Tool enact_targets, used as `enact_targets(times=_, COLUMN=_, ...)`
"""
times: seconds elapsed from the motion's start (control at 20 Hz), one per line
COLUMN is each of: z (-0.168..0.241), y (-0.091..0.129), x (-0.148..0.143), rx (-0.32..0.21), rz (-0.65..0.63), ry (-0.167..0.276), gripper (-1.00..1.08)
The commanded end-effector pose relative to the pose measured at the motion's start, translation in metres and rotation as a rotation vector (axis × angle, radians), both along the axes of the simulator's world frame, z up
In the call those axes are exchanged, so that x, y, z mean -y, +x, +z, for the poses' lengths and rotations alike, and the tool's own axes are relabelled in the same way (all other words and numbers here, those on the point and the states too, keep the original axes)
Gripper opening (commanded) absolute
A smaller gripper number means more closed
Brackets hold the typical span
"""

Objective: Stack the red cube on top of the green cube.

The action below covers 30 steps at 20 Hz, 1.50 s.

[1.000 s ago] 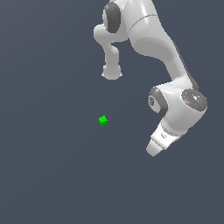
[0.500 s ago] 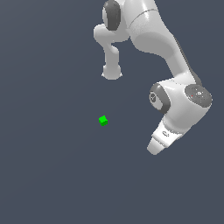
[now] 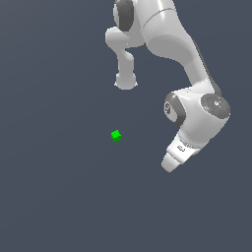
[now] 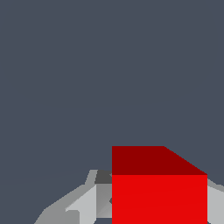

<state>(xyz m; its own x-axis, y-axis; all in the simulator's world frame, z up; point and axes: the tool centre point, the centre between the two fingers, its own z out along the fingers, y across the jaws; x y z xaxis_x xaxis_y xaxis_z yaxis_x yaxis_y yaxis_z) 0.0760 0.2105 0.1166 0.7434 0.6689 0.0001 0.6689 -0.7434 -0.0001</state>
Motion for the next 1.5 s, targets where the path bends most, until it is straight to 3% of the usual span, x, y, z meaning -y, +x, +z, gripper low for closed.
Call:
enact_targets(times=0.0, z=-0.001, y=-0.004, x=0.007, rx=0.001, rz=0.000, ry=0.000, gripper=-1.00)
enact_targets(times=0.7, z=-0.017, y=-0.053, x=0.081, rx=0.000, rz=-0.002, ry=0.000, gripper=-1.00)
enact_targets(times=1.45, z=-0.042, y=-0.130, x=0.200, rx=0.000, rz=-0.002, ry=0.000, gripper=-1.00)
